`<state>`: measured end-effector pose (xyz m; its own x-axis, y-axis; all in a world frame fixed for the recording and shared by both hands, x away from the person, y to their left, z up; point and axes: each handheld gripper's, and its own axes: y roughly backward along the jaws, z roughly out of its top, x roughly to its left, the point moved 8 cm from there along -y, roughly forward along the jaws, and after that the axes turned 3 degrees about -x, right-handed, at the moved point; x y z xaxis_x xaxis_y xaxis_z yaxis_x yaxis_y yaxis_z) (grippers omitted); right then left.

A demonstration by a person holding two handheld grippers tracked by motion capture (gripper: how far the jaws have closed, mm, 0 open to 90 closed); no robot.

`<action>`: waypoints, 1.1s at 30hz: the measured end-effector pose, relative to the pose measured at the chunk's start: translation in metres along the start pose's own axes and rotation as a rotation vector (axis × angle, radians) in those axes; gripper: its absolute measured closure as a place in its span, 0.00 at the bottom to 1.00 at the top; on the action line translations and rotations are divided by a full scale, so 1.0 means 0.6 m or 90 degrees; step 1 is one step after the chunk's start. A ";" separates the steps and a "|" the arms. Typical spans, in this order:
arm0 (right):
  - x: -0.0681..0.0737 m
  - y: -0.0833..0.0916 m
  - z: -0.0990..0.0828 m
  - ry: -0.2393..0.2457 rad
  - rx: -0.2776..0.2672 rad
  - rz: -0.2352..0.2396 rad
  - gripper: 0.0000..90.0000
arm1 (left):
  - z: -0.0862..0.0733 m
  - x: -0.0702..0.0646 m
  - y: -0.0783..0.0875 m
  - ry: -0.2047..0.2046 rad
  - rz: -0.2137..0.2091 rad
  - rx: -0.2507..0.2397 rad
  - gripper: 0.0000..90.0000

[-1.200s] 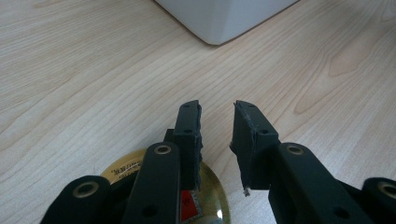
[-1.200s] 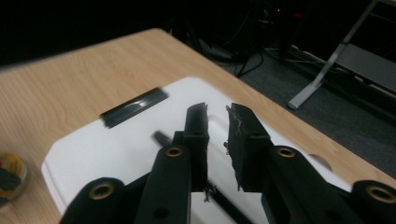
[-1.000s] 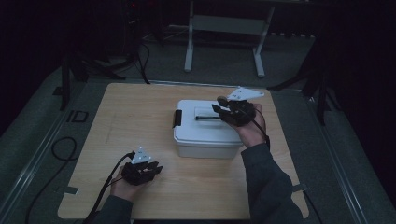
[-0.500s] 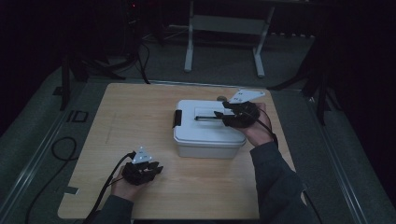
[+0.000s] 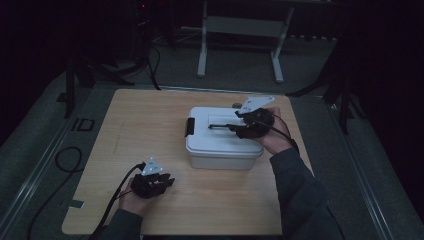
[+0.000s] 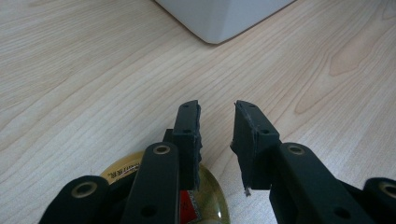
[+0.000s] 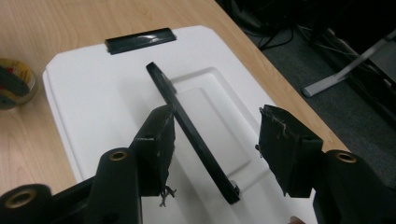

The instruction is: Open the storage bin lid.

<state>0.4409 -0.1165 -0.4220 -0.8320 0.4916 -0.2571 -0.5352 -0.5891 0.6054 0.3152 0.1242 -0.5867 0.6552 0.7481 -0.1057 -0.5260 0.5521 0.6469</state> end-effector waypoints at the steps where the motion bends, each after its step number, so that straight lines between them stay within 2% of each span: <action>1: 0.001 -0.001 -0.001 0.004 0.007 0.002 0.50 | 0.000 0.000 0.000 -0.001 0.000 0.000 0.79; 6: 0.004 -0.006 -0.004 0.031 0.044 0.011 0.49 | 0.000 0.000 0.000 -0.001 -0.001 0.001 0.79; 17: 0.007 -0.012 0.000 0.057 0.065 0.024 0.56 | -0.001 0.000 -0.001 0.001 -0.003 0.002 0.78; 25: 0.005 -0.015 0.006 0.100 0.099 0.027 0.59 | -0.001 0.000 -0.001 0.000 -0.003 0.003 0.78; 30: 0.005 -0.015 0.008 0.113 0.110 0.029 0.59 | -0.001 0.000 -0.001 0.000 -0.002 0.004 0.78; 33: 0.003 -0.016 0.008 0.130 0.129 0.026 0.59 | -0.001 0.000 -0.001 0.000 -0.002 0.004 0.78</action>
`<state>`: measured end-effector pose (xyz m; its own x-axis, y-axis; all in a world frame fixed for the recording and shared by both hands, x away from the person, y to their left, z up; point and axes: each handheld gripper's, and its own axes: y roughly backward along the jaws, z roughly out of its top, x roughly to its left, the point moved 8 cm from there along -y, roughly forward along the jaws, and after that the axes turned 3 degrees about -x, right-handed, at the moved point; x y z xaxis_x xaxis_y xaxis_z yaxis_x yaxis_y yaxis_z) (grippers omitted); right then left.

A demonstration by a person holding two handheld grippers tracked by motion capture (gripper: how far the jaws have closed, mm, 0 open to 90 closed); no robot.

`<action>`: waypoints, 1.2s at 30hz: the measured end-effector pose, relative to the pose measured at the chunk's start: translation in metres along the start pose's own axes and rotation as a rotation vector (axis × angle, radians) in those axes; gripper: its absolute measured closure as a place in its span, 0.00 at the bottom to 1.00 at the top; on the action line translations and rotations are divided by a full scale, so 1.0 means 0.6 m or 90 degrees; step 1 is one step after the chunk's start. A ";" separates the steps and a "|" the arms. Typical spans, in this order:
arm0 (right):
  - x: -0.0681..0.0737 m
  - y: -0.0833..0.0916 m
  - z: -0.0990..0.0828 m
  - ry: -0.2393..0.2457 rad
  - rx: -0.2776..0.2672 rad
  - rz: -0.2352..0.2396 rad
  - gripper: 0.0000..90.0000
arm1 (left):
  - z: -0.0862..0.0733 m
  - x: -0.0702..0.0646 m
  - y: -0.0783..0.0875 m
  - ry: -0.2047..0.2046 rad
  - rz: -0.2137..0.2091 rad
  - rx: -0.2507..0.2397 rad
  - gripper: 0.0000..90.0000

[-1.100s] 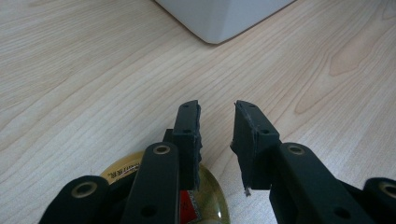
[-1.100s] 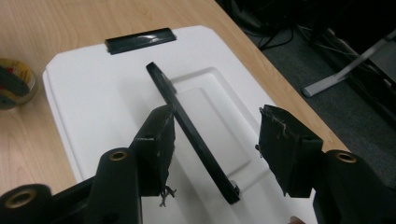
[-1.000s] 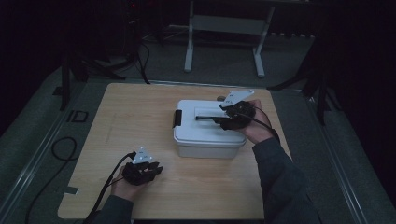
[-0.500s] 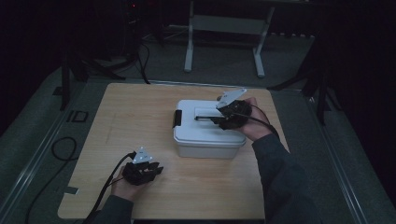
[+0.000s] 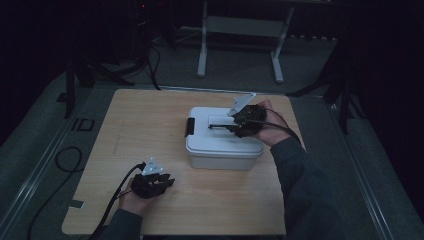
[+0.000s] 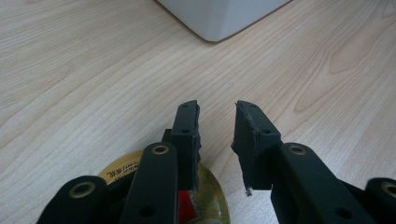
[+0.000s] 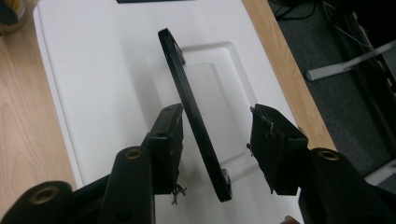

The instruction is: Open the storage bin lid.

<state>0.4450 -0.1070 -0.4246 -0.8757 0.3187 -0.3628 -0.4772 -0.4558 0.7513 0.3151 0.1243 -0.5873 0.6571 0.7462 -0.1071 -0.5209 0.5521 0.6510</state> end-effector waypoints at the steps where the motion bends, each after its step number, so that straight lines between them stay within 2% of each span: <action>1: 0.000 0.000 0.000 0.002 0.003 0.000 0.59 | 0.000 0.000 0.000 0.000 0.000 0.000 0.78; 17: -0.003 0.003 0.008 0.061 0.046 0.000 0.60 | 0.000 0.000 -0.001 0.000 0.000 0.000 0.78; 29: 0.003 -0.007 0.013 0.087 0.068 0.016 0.62 | -0.001 -0.003 -0.004 -0.003 -0.002 0.004 0.77; 36: 0.008 -0.011 0.018 0.097 0.071 0.022 0.62 | -0.002 -0.012 -0.011 -0.017 -0.011 0.012 0.77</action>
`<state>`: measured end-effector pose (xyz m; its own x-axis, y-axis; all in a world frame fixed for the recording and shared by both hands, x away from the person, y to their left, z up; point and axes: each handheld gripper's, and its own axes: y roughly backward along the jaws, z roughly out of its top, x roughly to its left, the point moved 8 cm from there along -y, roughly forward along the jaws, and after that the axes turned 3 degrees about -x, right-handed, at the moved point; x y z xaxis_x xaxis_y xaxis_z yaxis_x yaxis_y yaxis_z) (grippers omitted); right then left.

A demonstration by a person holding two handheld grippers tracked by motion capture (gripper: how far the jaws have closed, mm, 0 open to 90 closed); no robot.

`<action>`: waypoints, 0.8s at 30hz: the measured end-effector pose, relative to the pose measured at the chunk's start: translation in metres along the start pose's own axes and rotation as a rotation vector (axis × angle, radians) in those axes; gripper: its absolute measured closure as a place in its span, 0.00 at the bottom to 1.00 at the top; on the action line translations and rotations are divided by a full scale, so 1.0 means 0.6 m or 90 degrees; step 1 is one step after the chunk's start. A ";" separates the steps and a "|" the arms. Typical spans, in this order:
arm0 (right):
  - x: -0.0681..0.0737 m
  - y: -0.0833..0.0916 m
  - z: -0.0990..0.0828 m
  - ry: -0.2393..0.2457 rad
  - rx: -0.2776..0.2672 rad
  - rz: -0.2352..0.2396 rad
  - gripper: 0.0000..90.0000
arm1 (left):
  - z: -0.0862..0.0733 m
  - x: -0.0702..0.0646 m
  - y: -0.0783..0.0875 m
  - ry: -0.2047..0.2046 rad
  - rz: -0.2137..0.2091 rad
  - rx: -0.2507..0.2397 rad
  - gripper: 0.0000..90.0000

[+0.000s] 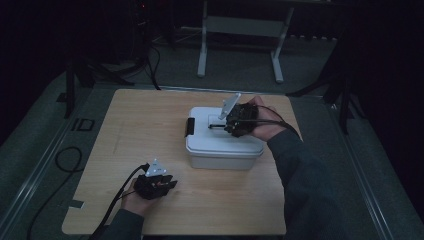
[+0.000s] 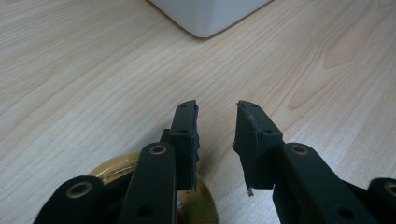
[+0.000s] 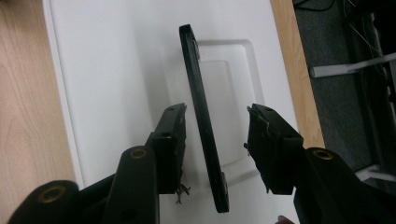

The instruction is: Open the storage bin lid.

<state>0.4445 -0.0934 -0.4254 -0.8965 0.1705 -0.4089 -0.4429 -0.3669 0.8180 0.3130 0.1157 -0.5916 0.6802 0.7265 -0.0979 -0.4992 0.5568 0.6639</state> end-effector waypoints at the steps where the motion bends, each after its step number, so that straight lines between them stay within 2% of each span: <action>1: 0.000 0.000 0.001 0.002 0.002 0.000 0.62 | 0.000 -0.001 -0.001 -0.001 0.000 0.001 0.77; 15: 0.010 -0.013 0.010 0.020 0.011 0.009 0.61 | -0.007 -0.013 -0.014 -0.025 -0.007 0.015 0.76; 19: 0.011 -0.017 0.009 0.035 0.032 0.007 0.64 | -0.007 -0.012 -0.015 -0.024 -0.007 0.016 0.76; 24: 0.011 -0.018 0.012 0.047 0.039 0.012 0.70 | -0.008 -0.012 -0.016 -0.026 -0.006 0.017 0.76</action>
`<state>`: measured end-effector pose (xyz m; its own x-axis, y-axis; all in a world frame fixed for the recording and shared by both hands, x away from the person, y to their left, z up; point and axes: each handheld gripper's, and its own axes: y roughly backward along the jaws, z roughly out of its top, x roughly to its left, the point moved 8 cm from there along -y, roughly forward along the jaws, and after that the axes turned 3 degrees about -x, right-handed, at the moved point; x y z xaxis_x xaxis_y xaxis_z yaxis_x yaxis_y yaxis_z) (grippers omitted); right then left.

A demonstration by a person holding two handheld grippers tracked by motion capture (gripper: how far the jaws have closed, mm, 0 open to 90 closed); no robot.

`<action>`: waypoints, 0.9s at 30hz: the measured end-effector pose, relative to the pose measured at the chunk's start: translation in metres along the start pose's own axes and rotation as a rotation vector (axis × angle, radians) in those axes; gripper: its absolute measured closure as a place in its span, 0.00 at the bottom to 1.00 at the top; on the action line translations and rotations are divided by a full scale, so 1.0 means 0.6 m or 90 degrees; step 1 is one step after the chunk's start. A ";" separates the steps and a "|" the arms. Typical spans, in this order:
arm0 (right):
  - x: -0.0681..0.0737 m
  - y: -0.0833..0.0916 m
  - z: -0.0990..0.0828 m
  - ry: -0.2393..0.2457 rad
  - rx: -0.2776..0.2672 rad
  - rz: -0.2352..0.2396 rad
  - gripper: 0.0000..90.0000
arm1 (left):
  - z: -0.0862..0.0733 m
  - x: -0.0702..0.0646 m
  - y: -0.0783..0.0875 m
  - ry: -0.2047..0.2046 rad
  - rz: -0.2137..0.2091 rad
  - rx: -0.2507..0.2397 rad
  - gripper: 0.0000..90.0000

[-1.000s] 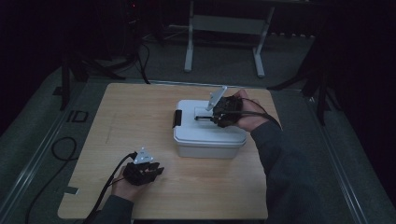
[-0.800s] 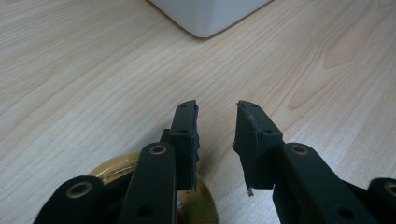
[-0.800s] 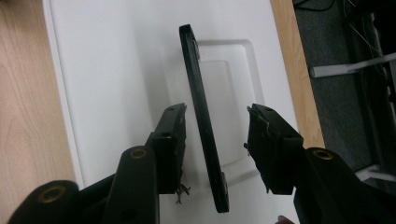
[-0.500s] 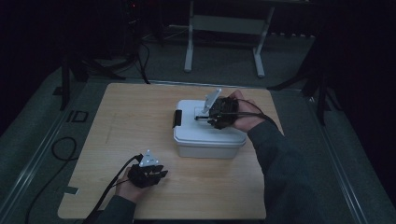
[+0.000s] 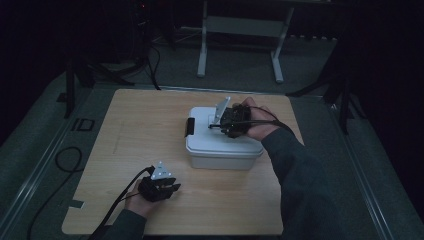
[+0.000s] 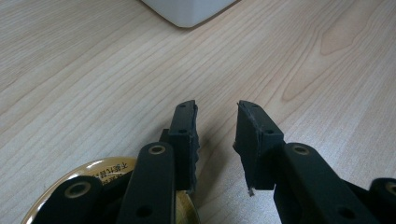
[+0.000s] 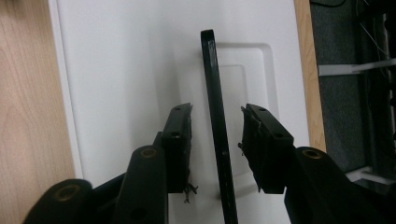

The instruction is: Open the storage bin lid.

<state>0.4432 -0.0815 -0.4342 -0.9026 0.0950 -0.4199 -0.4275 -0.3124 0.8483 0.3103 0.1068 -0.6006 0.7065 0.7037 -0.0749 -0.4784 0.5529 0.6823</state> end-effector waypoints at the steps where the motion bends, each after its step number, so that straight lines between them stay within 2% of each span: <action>1: 0.000 -0.001 0.000 0.002 0.002 0.002 0.70 | 0.000 0.000 0.000 0.000 0.000 0.000 0.76; 12: -0.001 -0.009 -0.004 0.027 0.038 0.004 0.77 | 0.001 0.000 0.000 0.002 -0.001 -0.002 0.76; 27: -0.006 -0.008 -0.006 0.054 0.067 0.016 0.84 | 0.000 0.000 0.001 0.002 -0.003 -0.001 0.76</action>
<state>0.4489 -0.0839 -0.4380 -0.9074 0.0060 -0.4202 -0.4117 -0.2130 0.8861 0.3102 0.1070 -0.6001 0.7065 0.7031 -0.0805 -0.4763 0.5566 0.6807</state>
